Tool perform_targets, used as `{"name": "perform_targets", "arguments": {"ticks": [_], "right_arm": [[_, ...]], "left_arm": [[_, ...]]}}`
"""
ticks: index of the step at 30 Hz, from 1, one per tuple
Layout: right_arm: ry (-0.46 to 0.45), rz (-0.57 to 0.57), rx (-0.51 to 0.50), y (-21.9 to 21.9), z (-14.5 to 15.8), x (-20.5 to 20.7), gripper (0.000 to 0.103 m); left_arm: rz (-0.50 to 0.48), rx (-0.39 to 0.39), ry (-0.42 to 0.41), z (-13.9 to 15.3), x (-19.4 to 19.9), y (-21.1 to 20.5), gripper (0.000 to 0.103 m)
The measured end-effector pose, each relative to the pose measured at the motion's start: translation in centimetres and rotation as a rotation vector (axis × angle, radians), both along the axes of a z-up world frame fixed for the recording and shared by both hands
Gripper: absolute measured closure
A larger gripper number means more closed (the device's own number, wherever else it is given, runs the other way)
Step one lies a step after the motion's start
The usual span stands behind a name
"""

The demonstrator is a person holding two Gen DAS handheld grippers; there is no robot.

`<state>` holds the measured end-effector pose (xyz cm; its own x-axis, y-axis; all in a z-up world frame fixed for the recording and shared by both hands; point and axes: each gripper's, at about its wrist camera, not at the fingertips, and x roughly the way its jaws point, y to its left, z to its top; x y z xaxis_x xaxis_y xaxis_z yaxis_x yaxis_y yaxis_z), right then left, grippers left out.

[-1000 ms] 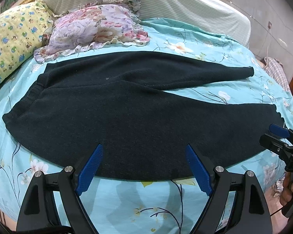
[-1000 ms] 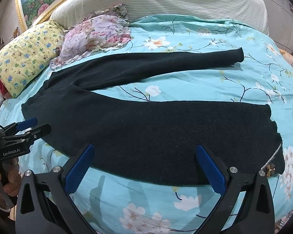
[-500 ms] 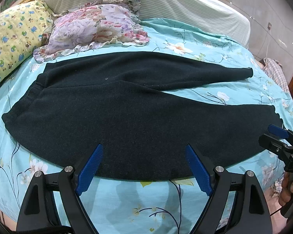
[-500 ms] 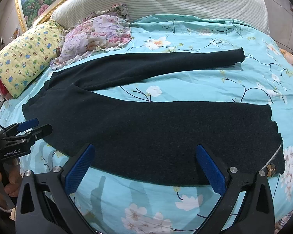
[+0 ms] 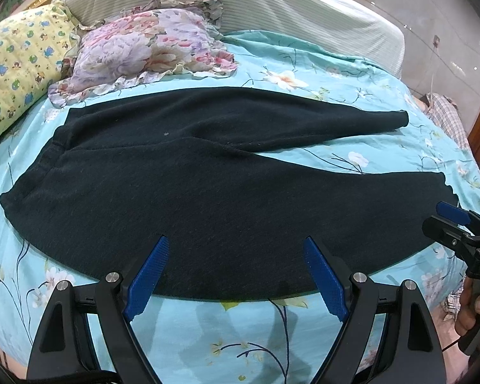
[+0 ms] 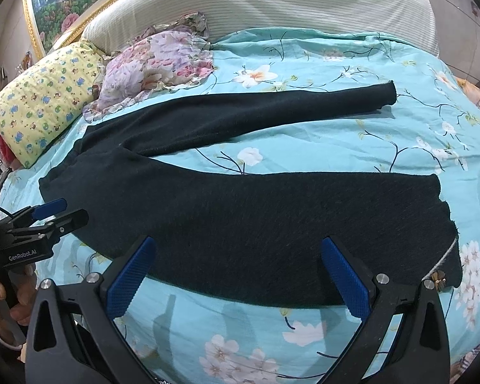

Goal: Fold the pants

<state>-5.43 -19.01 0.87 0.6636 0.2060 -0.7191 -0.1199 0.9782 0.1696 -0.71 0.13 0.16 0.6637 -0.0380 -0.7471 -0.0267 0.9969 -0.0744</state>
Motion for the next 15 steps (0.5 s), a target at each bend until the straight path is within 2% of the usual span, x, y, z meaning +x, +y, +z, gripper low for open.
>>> {"name": "perform_targets", "arguments": {"ticks": [15], "right_arm": [[0.002,0.001,0.012,-0.12,0.19,-0.05,0.000]], "left_arm": [[-0.033,-0.009,0.007,0.28,0.80,-0.15,0.016]]}}
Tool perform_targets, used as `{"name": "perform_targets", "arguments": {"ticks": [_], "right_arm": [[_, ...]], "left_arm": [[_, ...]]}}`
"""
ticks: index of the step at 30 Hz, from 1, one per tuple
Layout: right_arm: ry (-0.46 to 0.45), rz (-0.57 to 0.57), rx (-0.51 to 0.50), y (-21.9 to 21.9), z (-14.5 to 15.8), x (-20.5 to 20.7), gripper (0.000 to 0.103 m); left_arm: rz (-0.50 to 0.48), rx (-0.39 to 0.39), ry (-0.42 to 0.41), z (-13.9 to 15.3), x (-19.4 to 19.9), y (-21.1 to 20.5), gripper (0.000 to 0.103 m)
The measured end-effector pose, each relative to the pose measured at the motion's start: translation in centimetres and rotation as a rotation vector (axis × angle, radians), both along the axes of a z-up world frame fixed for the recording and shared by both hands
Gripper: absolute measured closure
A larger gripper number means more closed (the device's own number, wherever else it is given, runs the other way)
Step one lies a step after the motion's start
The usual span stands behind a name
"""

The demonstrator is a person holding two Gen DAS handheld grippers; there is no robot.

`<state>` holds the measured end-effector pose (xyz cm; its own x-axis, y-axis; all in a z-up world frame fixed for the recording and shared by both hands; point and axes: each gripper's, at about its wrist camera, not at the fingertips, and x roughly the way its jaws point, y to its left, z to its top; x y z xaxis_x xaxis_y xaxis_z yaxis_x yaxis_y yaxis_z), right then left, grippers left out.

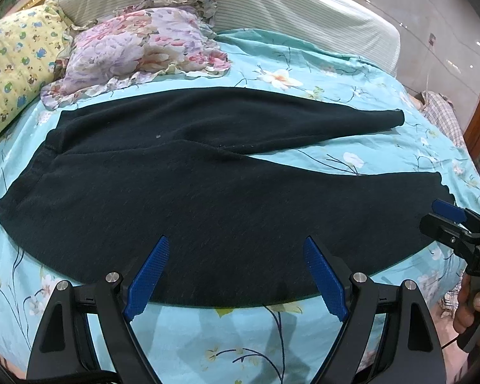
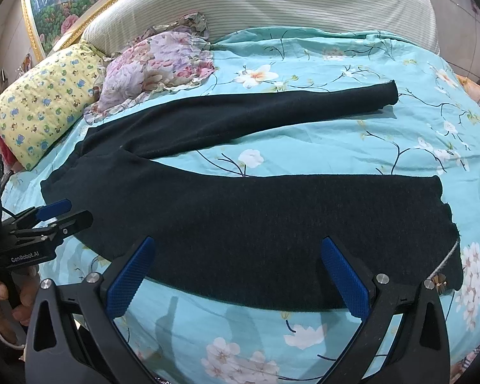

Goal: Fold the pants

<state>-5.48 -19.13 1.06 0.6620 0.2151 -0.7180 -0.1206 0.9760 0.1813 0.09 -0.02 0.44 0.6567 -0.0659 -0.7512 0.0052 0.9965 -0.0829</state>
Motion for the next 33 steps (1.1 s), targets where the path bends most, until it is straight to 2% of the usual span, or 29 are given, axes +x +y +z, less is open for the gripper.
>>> {"name": "perform_targets", "arguments": {"ticks": [12,16,20,24,30,33], "right_arm": [[0.005,-0.047,0.043,-3.1,1.3,2.6,0.000],[0.005,-0.058,0.059,-4.7,1.9,4.4,0.000],[0.021,-0.083,0.071,-6.7,2.5,6.8,0.000],[0.022,-0.106,0.098,-8.9,3.1,9.2,0.000],[0.037,-0.155,0.148,-12.2,3.8,12.7,0.000],[0.039,-0.176,0.137,-13.7,4.2,14.4,0.000]], "left_arm": [[-0.116,-0.003,0.000,1.7,4.6,-0.5,0.016],[-0.173,0.014,0.004,2.6,7.3,-1.0,0.016],[-0.271,-0.009,0.040,3.2,10.5,-1.7,0.016],[-0.337,0.043,0.049,3.6,13.5,-2.7,0.016],[-0.410,0.061,0.091,3.1,18.6,-4.0,0.016],[-0.452,0.083,0.115,2.6,20.9,-4.6,0.016]]}}
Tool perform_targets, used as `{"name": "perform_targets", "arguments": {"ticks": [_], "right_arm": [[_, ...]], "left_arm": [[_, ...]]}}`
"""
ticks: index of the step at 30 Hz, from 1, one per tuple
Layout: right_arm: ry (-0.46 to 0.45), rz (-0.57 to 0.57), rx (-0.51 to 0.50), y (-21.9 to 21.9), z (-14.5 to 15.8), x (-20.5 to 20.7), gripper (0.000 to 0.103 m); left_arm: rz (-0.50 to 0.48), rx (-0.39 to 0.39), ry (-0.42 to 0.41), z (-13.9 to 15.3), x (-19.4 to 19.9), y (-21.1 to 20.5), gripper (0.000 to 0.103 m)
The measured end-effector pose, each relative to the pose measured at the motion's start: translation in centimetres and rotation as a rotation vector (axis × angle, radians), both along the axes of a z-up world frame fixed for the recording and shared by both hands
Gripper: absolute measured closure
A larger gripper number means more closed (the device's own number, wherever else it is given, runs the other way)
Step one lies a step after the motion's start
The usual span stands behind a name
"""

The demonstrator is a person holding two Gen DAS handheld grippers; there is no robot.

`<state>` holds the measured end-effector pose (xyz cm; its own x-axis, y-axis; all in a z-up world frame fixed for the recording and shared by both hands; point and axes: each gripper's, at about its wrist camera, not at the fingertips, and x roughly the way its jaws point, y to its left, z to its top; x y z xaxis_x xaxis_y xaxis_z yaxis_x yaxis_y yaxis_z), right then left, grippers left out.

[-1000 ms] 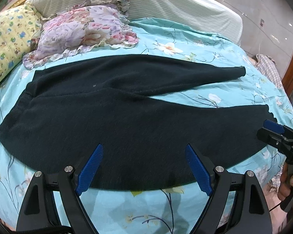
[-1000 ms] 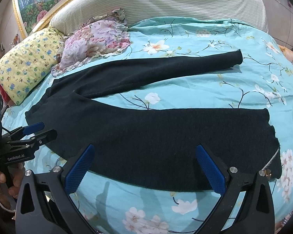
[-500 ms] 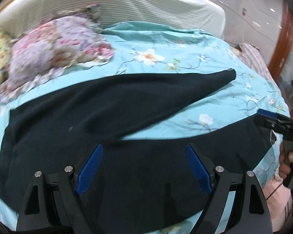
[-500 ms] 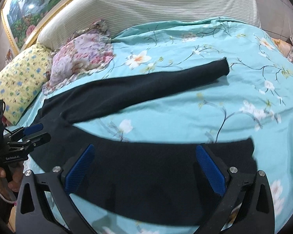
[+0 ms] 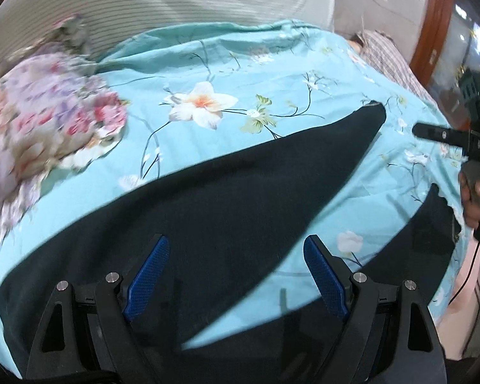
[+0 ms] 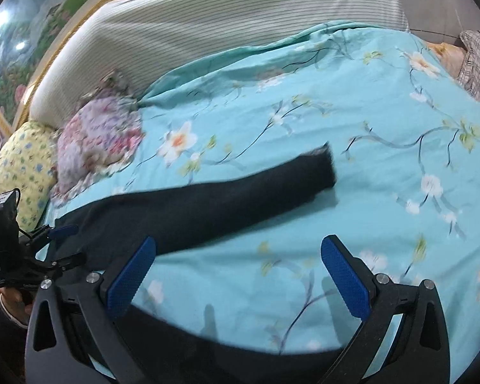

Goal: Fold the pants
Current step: 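Lower both grippers onto the pants legs and close on the fabric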

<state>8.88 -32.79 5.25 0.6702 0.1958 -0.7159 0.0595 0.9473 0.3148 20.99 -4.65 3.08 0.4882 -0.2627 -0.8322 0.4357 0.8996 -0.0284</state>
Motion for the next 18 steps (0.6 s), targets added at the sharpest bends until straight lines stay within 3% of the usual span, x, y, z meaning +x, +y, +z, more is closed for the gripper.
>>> {"name": "perform_targets", "arguments": {"ticks": [11,17,18], "right_arm": [[0.052,-0.014,-0.029,-4.4,-0.8,6.1,0.004],[0.101,0.019,-0.030,-4.9,-2.1,8.5,0.021],[0.101,0.029,-0.021,-5.0,-2.3,8.7,0.028]], "left_arm": [[-0.097,0.062,0.110,-3.4,8.9,-1.8,0.016],[-0.160,0.097,0.151,-4.8,12.4,-3.3,0.016],[-0.174,0.104,0.164,-5.1,12.9,-3.6,0.017]]}}
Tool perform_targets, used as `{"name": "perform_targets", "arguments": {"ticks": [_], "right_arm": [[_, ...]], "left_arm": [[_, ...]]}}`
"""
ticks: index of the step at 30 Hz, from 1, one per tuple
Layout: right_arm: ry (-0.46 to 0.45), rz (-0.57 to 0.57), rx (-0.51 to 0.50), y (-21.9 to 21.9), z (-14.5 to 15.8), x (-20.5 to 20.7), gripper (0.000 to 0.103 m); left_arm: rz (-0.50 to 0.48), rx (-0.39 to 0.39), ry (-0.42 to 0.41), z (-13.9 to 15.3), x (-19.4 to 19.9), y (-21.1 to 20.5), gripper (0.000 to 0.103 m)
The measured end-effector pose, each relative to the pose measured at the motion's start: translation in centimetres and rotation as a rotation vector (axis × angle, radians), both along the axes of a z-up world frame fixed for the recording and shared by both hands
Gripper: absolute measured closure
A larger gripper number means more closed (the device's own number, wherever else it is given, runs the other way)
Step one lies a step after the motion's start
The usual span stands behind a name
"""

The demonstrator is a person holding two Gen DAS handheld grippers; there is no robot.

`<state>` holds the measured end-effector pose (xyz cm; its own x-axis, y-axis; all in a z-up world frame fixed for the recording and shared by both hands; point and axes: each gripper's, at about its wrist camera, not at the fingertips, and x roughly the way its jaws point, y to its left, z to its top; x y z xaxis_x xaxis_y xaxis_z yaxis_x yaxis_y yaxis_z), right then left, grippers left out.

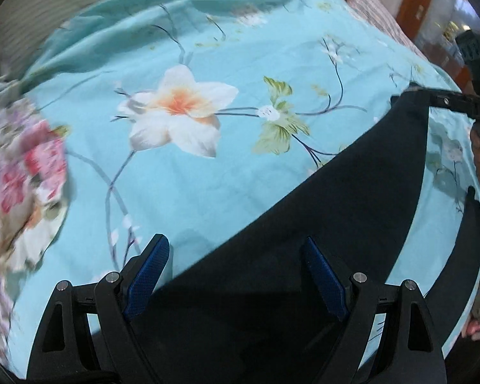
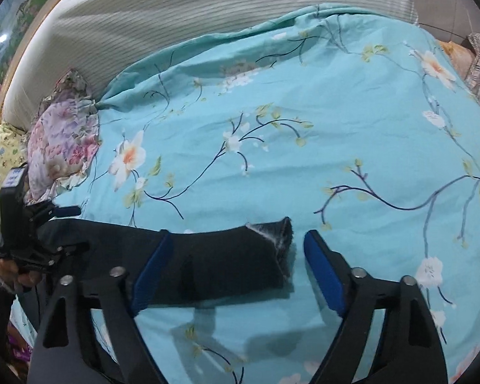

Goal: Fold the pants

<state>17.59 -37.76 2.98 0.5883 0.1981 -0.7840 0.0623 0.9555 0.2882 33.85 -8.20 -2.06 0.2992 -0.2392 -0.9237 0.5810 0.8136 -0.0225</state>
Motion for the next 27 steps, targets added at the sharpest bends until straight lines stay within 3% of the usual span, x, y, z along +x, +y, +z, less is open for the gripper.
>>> {"name": "perform_targets", "arguments": {"ticks": [2,4,5,7,8,9,11,21,27], "right_arm": [[0.005,0.006,0.003,-0.1,-0.2,0.2,0.040],[0.001,0.007,0.004,-0.2,-0.1,0.3,0.055],[-0.005,0.007,0.000,-0.2,0.0,0.3,0.057],[-0.020,0.010,-0.008,-0.3,0.3,0.1,0.073],[-0.029,0.008,-0.010,-0.5,0.6,-0.1,0.077],[-0.035,0.006,-0.008,-0.6,0.8,-0.3,0.084],[-0.049,0.009,0.006,-0.9,1.1,-0.8,0.089],[-0.131,0.031,0.012,0.0,2.9,-6.0,0.095],[-0.166,0.043,0.039,0.6,3.1,-10.6,0.095]], "left_arm": [[-0.018,0.005,0.029,-0.5,0.5,-0.3,0.019],[-0.037,-0.015,0.063,-0.8,0.6,-0.7,0.032],[-0.045,-0.024,0.074,-0.9,0.5,-0.7,0.041],[-0.066,-0.040,0.083,-0.7,-0.1,-0.7,0.062],[-0.074,-0.044,0.082,-0.6,-0.6,-0.8,0.079],[-0.079,-0.041,0.072,-0.3,-1.2,-0.8,0.087],[-0.089,-0.049,0.050,0.6,-2.6,-0.7,0.093],[-0.083,-0.148,-0.032,4.9,-12.3,0.7,0.097],[-0.047,-0.194,-0.062,5.6,-18.1,0.9,0.097]]}}
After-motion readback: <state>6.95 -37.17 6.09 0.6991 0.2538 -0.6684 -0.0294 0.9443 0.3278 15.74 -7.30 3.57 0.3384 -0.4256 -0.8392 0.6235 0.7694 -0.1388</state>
